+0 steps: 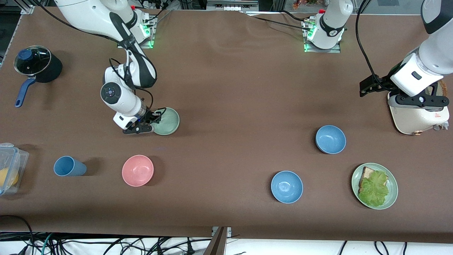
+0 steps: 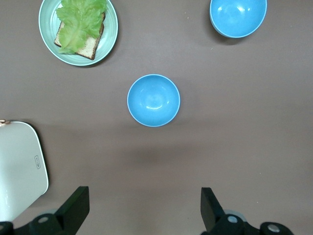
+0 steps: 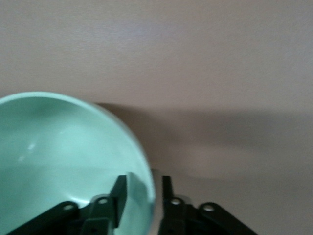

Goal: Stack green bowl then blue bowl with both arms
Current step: 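Reach the right gripper down to the pale green bowl rim, then push the pale green bowl with the right gripper toward the table middle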

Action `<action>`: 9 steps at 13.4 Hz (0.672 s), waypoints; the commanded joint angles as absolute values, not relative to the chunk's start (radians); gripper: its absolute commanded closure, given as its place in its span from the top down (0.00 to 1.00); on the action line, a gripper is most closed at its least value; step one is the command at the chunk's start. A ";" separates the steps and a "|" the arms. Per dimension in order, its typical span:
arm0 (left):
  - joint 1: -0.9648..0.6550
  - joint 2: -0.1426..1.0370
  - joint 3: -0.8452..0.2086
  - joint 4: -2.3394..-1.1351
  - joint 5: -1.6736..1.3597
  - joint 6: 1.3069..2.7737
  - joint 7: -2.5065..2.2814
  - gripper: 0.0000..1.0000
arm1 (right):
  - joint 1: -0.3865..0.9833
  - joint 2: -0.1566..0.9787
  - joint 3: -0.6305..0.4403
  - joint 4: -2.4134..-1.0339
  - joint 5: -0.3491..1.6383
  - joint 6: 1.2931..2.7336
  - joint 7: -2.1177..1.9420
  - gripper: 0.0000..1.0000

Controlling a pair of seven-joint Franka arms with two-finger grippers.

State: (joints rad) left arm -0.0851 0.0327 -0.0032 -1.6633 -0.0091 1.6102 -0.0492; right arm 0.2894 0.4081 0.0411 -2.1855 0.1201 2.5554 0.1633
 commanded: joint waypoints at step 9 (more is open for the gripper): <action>-0.081 0.044 -0.002 -1.634 -0.034 1.588 -0.048 1.00 | 0.490 0.589 0.140 -1.685 0.130 2.322 0.705 0.00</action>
